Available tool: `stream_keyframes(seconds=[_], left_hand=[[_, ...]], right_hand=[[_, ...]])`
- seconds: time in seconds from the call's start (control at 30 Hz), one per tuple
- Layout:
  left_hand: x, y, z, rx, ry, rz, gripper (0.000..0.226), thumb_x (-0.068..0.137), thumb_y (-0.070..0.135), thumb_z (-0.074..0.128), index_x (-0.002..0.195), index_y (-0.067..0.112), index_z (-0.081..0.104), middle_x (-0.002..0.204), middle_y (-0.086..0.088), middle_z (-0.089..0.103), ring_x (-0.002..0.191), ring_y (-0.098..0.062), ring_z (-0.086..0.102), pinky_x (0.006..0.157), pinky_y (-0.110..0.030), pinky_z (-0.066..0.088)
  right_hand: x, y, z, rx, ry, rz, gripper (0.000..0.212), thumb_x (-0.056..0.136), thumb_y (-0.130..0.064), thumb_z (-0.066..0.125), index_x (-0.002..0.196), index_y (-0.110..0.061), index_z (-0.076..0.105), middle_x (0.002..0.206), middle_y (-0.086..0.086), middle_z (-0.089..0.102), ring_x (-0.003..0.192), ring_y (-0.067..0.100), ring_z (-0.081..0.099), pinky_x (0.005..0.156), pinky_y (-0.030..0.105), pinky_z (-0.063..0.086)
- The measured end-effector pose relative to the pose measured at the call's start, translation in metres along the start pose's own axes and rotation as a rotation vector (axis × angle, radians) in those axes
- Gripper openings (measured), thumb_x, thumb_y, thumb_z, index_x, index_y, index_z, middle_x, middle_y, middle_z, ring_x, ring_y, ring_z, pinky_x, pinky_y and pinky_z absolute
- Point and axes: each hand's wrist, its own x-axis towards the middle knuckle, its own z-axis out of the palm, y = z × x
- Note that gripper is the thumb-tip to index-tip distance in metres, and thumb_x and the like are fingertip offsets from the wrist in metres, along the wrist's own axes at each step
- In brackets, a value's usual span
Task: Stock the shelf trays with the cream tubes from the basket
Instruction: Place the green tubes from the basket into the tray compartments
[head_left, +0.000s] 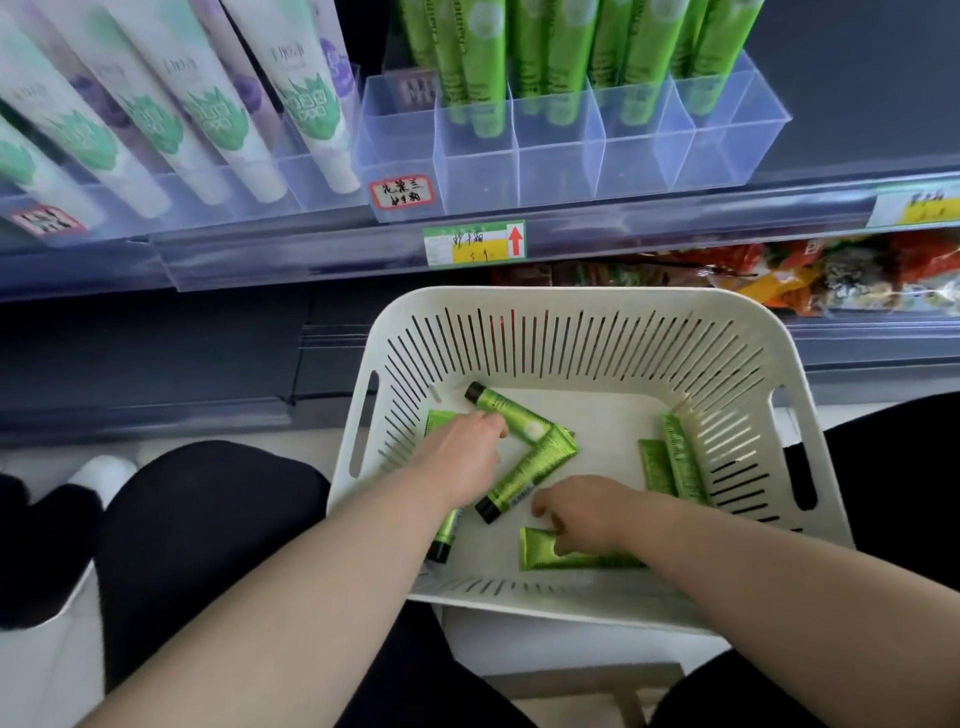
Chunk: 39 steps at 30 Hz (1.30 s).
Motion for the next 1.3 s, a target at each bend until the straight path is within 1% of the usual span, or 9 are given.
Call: stream_keyframes(seconds=[0.23,0.4,0.5,0.57,0.73,0.9,1.0,1.13,1.3], left_hand=[[0.003,0.002,-0.002,-0.08,0.028,-0.046,0.035,0.095,0.015,0.054,0.129,0.018,0.05,0.128,0.0,0.055,0.103,-0.014,0.059,0.077,-0.023,0.044],[-0.001,0.002,-0.004,-0.088,0.035,-0.064,0.034,0.094,0.015,0.055,0.128,0.018,0.051,0.129,0.001,0.055,0.108,-0.013,0.058,0.087,-0.027,0.047],[-0.003,0.001,-0.004,-0.081,0.027,-0.06,0.035,0.094,0.016,0.055,0.129,0.018,0.05,0.131,0.0,0.055,0.112,-0.014,0.056,0.088,-0.026,0.045],[-0.002,0.002,-0.006,-0.087,0.005,-0.069,0.033,0.095,0.018,0.055,0.128,0.019,0.051,0.13,0.0,0.055,0.111,-0.015,0.057,0.088,-0.028,0.047],[0.009,0.013,-0.009,-0.028,-0.102,-0.074,0.029,0.094,0.015,0.054,0.121,0.023,0.059,0.123,-0.001,0.063,0.107,-0.021,0.061,0.087,-0.038,0.053],[0.031,0.043,0.009,-0.002,-0.189,-0.222,0.046,0.091,0.007,0.048,0.136,0.015,0.04,0.115,-0.009,0.061,0.093,-0.026,0.061,0.068,-0.034,0.049],[0.041,0.052,0.021,-0.002,-0.213,-0.267,0.048,0.093,0.01,0.044,0.139,0.008,0.033,0.117,-0.015,0.06,0.103,-0.034,0.06,0.071,-0.036,0.045],[0.037,0.044,0.035,0.07,-0.272,-0.233,0.031,0.091,0.025,0.051,0.117,0.009,0.046,0.113,-0.013,0.062,0.103,-0.033,0.06,0.081,-0.04,0.049],[0.038,0.037,0.035,0.178,-0.242,-0.196,0.064,0.076,0.043,0.073,0.123,0.012,0.042,0.112,-0.009,0.06,0.105,-0.029,0.058,0.077,-0.037,0.047]], right_hand=[[0.0,0.003,0.013,-0.115,-0.039,-0.021,0.036,0.082,-0.029,0.061,0.115,-0.018,0.051,0.115,0.008,0.057,0.101,0.028,0.056,0.076,0.034,0.045],[-0.007,0.003,0.007,-0.113,-0.022,0.025,0.029,0.079,-0.027,0.063,0.101,-0.019,0.047,0.105,0.007,0.057,0.095,0.027,0.056,0.068,0.031,0.041],[-0.02,0.006,-0.02,-0.025,0.131,0.111,0.037,0.081,-0.022,0.058,0.114,-0.021,0.041,0.102,0.005,0.061,0.093,0.026,0.059,0.068,0.031,0.044],[-0.035,0.011,-0.046,-0.006,0.303,0.144,0.038,0.085,-0.021,0.053,0.12,-0.024,0.04,0.084,-0.003,0.057,0.079,0.019,0.058,0.058,0.029,0.044],[-0.085,0.023,-0.103,0.041,0.554,0.118,0.02,0.09,-0.044,0.049,0.104,-0.03,0.046,0.07,-0.011,0.05,0.073,0.018,0.056,0.066,0.033,0.048],[-0.098,0.034,-0.101,0.055,0.529,0.163,0.019,0.09,-0.041,0.053,0.096,-0.024,0.049,0.079,-0.004,0.052,0.078,0.022,0.054,0.068,0.032,0.046],[-0.083,0.032,-0.096,0.05,0.48,0.189,0.017,0.09,-0.039,0.052,0.091,-0.023,0.045,0.077,-0.005,0.046,0.077,0.022,0.049,0.068,0.031,0.042],[-0.077,0.033,-0.1,-0.022,0.459,0.196,0.025,0.091,-0.039,0.052,0.105,-0.019,0.052,0.087,0.0,0.052,0.08,0.023,0.049,0.067,0.032,0.042],[-0.082,0.043,-0.112,-0.035,0.51,0.22,0.027,0.091,-0.039,0.051,0.111,-0.02,0.052,0.099,0.003,0.061,0.094,0.028,0.059,0.068,0.031,0.039]])
